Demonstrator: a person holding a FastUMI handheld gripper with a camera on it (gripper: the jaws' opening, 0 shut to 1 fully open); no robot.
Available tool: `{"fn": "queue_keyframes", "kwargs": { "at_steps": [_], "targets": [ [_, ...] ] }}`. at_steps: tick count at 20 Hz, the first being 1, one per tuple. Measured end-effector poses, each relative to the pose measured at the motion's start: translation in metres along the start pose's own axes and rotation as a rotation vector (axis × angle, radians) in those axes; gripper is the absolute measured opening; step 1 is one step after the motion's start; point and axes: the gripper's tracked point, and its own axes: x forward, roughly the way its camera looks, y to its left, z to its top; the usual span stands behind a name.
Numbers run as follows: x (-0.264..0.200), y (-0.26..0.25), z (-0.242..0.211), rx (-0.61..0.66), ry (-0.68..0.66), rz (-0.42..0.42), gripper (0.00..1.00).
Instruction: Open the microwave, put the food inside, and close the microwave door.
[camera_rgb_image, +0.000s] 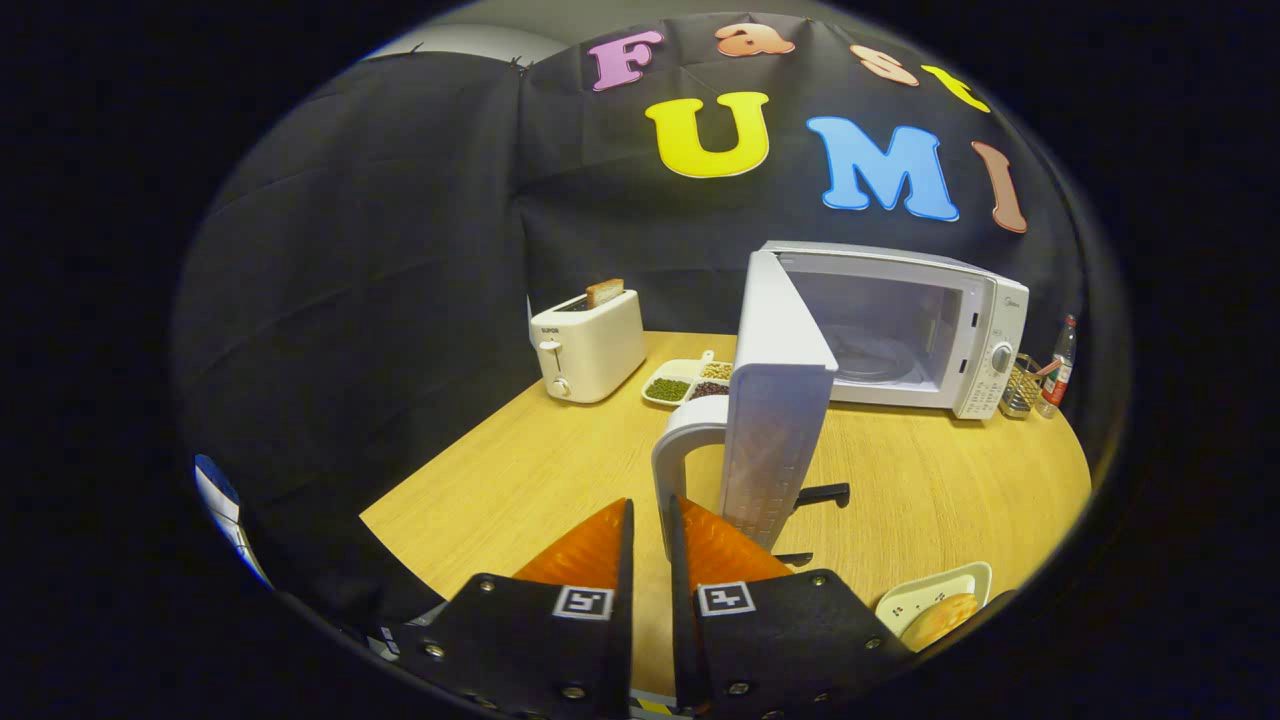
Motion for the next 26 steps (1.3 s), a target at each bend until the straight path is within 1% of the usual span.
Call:
{"fn": "queue_keyframes", "kwargs": {
  "at_steps": [1,2,4,5,6,7,8,12,15,18,20,22,26],
  "targets": [
    [-0.004,0.005,0.005,-0.005,-0.012,0.027,0.22],
    [-0.011,0.008,0.012,-0.009,-0.026,0.053,0.22],
    [-0.026,0.018,0.027,-0.006,-0.068,0.109,0.25],
    [-0.034,0.024,0.036,-0.002,-0.091,0.144,0.43],
    [-0.045,0.027,0.043,-0.003,-0.116,0.171,0.56],
    [-0.054,0.024,0.050,-0.010,-0.138,0.177,0.78],
    [-0.064,0.016,0.058,-0.025,-0.160,0.161,1.00],
    [-0.088,-0.028,0.076,-0.071,-0.226,0.052,1.00],
    [-0.098,-0.072,0.074,-0.069,-0.222,-0.043,0.99],
    [-0.107,-0.117,0.053,-0.055,-0.172,-0.139,0.99],
    [-0.114,-0.149,0.038,-0.020,-0.144,-0.200,1.00],
    [-0.118,-0.172,0.022,0.020,-0.111,-0.244,0.99],
    [-0.124,-0.210,-0.015,0.048,-0.024,-0.313,1.00]
  ]
}}
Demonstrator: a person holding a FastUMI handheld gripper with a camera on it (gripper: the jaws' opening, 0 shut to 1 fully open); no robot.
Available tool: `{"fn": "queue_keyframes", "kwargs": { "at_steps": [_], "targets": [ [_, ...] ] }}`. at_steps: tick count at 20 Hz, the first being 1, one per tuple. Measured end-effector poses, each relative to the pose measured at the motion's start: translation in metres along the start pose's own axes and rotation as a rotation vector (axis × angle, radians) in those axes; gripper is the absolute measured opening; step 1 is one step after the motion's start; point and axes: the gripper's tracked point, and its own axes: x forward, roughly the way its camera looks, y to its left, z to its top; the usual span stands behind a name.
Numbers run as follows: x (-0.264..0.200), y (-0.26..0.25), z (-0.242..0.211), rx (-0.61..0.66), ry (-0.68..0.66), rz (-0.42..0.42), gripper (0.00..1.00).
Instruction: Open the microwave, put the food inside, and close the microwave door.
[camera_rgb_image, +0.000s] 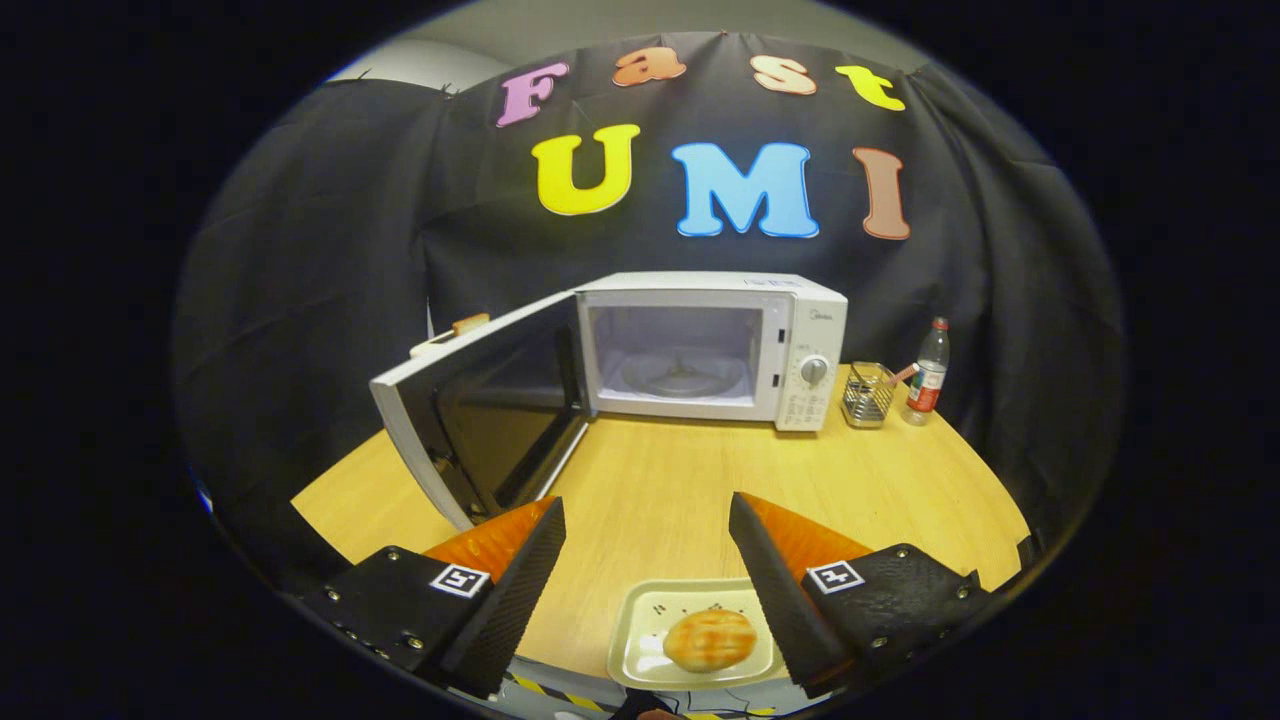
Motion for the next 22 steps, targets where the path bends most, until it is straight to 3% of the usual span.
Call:
{"fn": "queue_keyframes", "kwargs": {
  "at_steps": [9,22],
  "targets": [
    [0.011,-0.032,-0.086,0.047,0.246,-0.039,1.00],
    [0.024,-0.041,-0.150,-0.013,0.454,-0.063,1.00]
  ]
}}
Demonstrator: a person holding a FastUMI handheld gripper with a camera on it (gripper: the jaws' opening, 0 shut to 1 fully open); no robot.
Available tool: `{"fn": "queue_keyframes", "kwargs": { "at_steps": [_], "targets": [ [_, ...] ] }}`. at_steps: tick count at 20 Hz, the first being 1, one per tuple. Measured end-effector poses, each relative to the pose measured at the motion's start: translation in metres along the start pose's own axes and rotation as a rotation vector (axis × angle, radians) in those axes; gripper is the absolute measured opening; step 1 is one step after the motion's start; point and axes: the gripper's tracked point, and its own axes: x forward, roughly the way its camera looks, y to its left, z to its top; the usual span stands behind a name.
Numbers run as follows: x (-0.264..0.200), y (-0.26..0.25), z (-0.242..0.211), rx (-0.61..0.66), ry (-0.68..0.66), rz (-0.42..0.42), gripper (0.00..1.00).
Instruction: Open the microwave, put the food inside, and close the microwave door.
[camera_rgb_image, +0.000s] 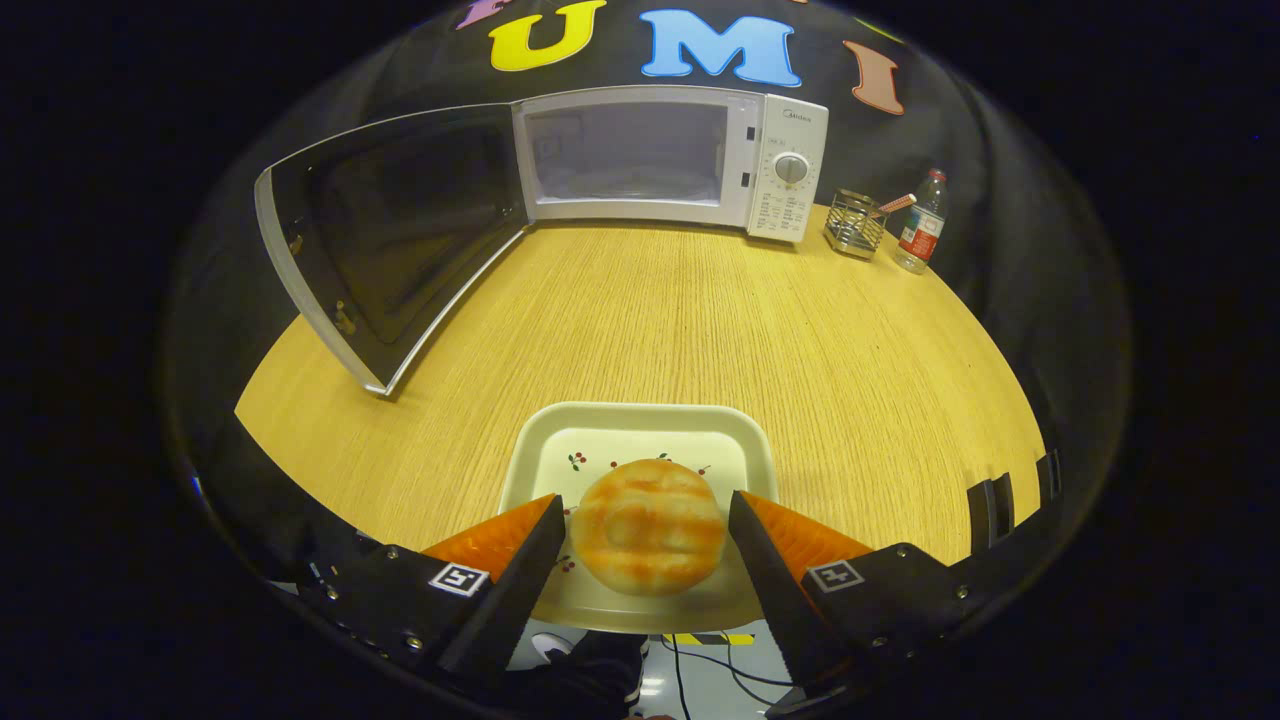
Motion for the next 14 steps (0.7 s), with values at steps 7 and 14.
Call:
{"fn": "queue_keyframes", "kwargs": {
  "at_steps": [7,14],
  "targets": [
    [0.003,0.003,-0.007,0.016,0.013,0.006,0.78],
    [-0.009,0.006,0.038,0.060,-0.086,0.042,0.73]
  ]
}}
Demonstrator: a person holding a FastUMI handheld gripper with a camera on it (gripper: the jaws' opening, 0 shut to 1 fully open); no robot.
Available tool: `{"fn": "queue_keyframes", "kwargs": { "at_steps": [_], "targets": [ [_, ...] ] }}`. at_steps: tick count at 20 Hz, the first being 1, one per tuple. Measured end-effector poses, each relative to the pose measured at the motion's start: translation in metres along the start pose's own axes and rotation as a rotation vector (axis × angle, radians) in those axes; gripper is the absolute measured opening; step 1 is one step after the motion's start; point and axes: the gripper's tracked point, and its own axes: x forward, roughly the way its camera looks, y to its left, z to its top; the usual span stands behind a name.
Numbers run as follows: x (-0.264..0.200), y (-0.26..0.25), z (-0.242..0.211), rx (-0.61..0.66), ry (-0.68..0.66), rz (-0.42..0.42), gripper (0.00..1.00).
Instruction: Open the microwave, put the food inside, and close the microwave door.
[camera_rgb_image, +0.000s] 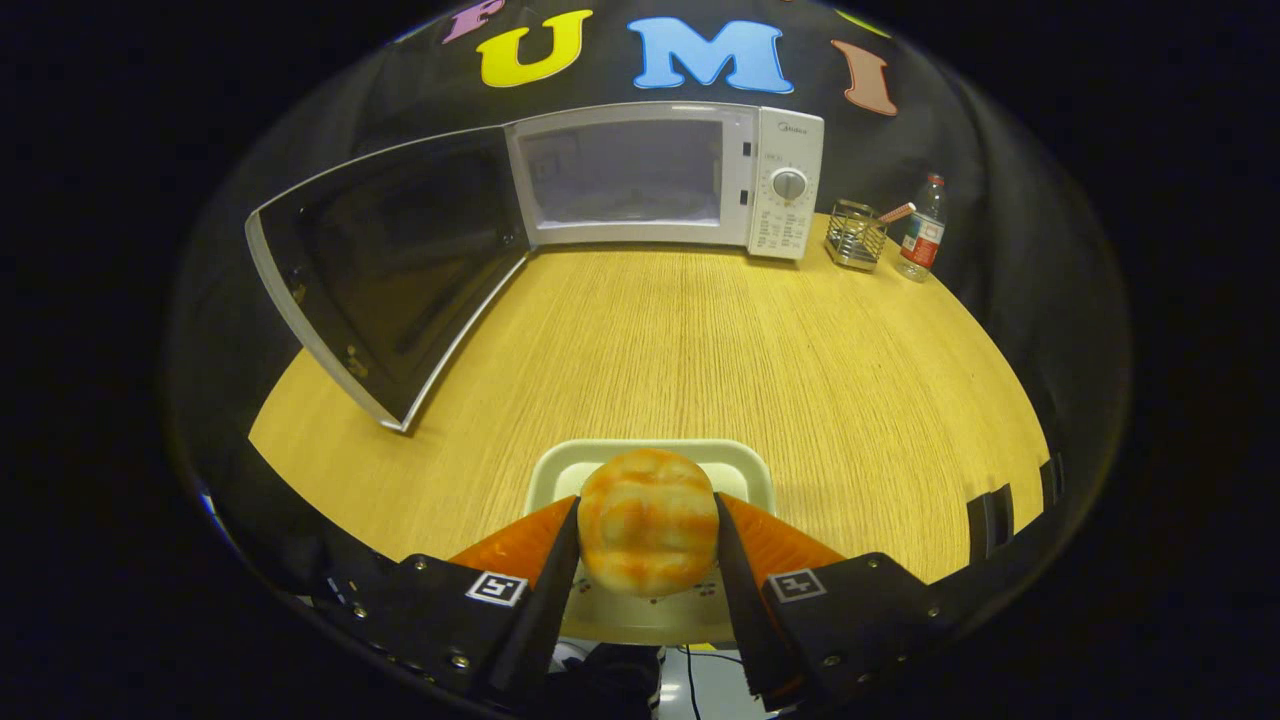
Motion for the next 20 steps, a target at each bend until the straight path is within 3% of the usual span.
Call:
{"fn": "queue_keyframes", "kwargs": {
  "at_steps": [14,20],
  "targets": [
    [0.018,0.025,0.155,0.040,-0.245,0.082,0.73],
    [0.046,0.038,0.214,0.126,-0.345,0.130,0.72]
  ]
}}
